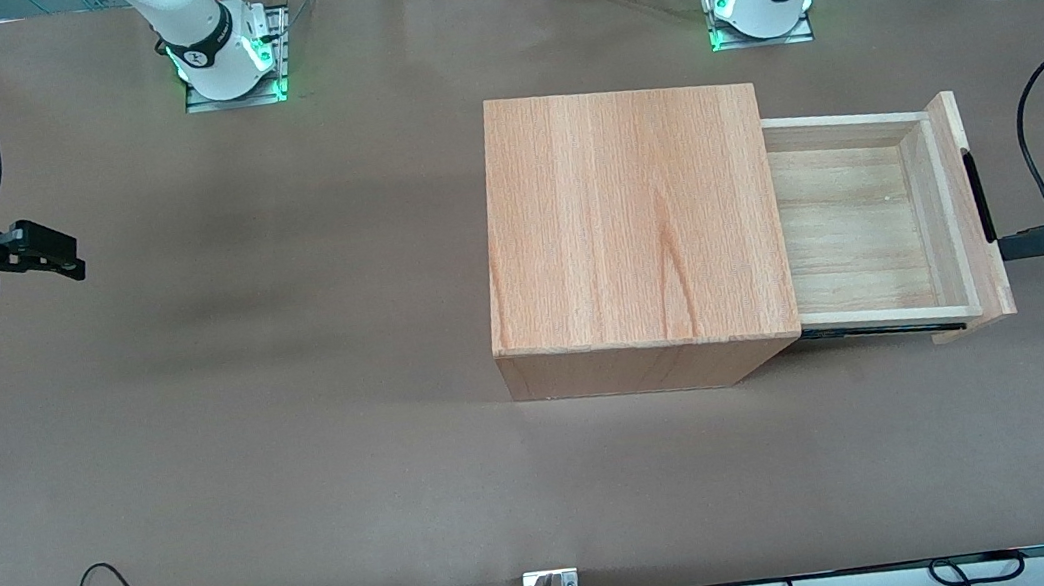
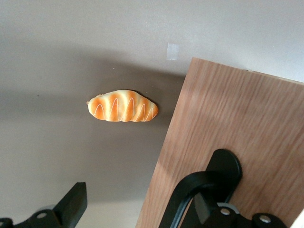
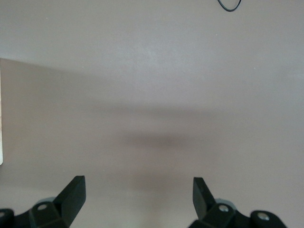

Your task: Open top drawer with left arm

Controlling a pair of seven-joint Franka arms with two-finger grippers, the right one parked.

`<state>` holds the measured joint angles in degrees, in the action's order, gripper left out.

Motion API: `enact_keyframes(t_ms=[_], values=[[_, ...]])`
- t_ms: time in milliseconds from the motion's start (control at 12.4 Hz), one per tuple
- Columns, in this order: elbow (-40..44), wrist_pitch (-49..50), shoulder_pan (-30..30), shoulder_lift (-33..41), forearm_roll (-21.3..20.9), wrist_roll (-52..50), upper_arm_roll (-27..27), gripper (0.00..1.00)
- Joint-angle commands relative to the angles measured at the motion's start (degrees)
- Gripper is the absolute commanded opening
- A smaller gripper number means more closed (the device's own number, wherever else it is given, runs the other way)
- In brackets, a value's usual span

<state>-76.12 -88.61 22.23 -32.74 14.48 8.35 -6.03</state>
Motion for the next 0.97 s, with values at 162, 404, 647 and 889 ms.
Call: enact_keyframes(t_ms=[162,404,647,889], values=[[2.8,2.6,0.1,-0.5,1.0,0.3,-0.6,1.00],[2.8,3.7,0.4,0.1,0.8,0.3,-0.4,1.00],[2.9,4.2,0.7,0.8,0.9,0.3,-0.5,1.00],[6.2,5.9,0.7,0.8,0.5,0.3,-0.1,1.00]])
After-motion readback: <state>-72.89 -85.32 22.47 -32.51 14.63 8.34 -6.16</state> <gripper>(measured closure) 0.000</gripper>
